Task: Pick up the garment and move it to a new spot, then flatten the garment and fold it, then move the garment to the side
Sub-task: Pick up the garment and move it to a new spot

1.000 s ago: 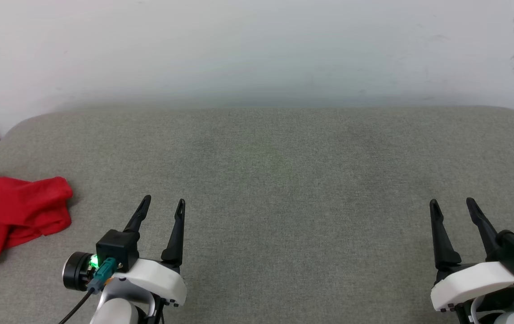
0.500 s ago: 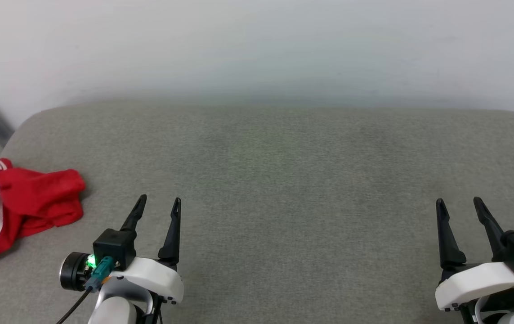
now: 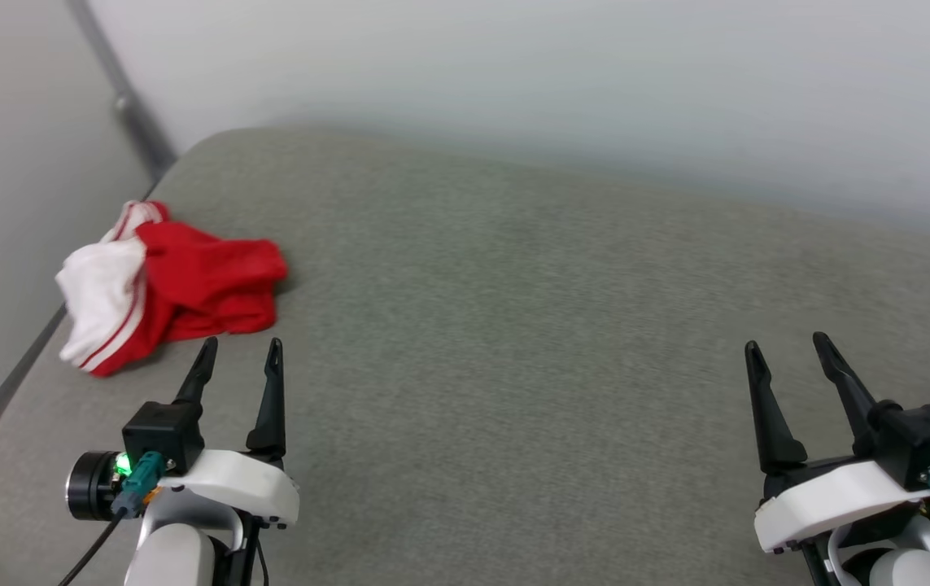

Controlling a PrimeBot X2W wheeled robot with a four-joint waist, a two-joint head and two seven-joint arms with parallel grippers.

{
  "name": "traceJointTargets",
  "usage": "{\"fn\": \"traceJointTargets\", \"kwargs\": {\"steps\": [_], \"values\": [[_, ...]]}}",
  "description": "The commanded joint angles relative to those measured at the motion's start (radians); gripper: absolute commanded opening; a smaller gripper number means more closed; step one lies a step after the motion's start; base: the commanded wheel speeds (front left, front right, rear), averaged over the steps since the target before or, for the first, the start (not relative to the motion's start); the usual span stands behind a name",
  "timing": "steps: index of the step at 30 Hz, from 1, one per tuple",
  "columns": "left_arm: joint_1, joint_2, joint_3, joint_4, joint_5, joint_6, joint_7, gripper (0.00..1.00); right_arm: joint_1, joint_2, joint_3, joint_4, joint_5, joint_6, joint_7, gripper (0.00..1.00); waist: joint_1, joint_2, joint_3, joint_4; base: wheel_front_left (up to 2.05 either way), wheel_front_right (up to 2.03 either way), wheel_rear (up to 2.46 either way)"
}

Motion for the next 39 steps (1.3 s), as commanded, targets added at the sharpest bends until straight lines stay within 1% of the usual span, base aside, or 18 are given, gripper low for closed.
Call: {"fn": "traceJointTargets", "kwargs": {"steps": [1, 7, 12, 16, 21, 27, 30, 33, 37, 39], "values": [[-0.011, 0.001, 0.004, -0.004, -0.001, 0.002, -0.003, 1.00, -0.009, 0.002, 0.003, -0.006, 0.001, 0.000, -0.001, 1.00, -0.0001, 0.0000, 0.016, 0.060, 0.00, 0.00, 0.00], [-0.007, 0.002, 0.039, -0.013, -0.008, 0.002, -0.003, 1.00, -0.023, 0.002, 0.042, -0.025, -0.003, 0.000, 0.005, 1.00, -0.0001, 0.0000, 0.027, 0.164, 0.00, 0.00, 0.00], [0.006, 0.000, 0.064, -0.017, -0.012, 0.000, -0.003, 1.00, -0.032, 0.002, 0.065, -0.034, -0.004, 0.000, 0.012, 1.00, -0.0001, 0.0000, 0.034, 0.225, 0.00, 0.00, 0.00], [0.012, -0.003, 0.074, -0.018, -0.007, -0.005, -0.003, 1.00, -0.037, 0.001, 0.070, -0.034, -0.004, 0.000, 0.018, 1.00, -0.0001, 0.0000, 0.037, 0.256, 0.00, 0.00, 0.00], [0.006, -0.007, 0.077, -0.018, 0.002, -0.008, -0.003, 1.00, -0.043, 0.001, 0.068, -0.035, -0.009, 0.000, 0.019, 1.00, -0.0001, 0.0000, 0.040, 0.272, 0.00, 0.00, 0.00], [-0.027, 0.000, 0.082, -0.015, 0.009, -0.014, -0.003, 1.00, -0.045, 0.001, 0.070, -0.033, -0.011, 0.000, 0.024, 1.00, -0.0001, 0.0000, 0.046, 0.263, 0.00, 0.00, 0.00], [-0.068, 0.006, 0.078, 0.003, 0.003, -0.016, -0.003, 1.00, -0.058, 0.001, 0.070, -0.041, -0.014, 0.000, 0.029, 1.00, -0.0001, 0.0000, 0.066, 0.242, 0.00, 0.00, 0.00], [-0.141, 0.024, 0.084, 0.043, -0.016, -0.020, 0.006, 1.00, -0.073, -0.001, 0.070, -0.051, -0.023, 0.000, 0.037, 1.00, -0.0001, 0.0000, 0.101, 0.210, 0.00, 0.00, 0.00], [-0.290, 0.079, 0.089, 0.101, -0.058, -0.028, 0.091, 1.00, -0.103, -0.014, 0.071, -0.073, -0.030, 0.000, 0.052, 1.00, -0.0001, 0.0000, 0.172, 0.151, 0.00, 0.00, 0.00], [-0.363, 0.114, 0.091, 0.134, -0.087, -0.031, 0.165, 1.00, -0.122, -0.020, 0.070, -0.084, -0.030, 0.000, 0.054, 1.00, -0.0001, 0.0000, 0.215, 0.117, 0.00, 0.00, 0.00]]}}
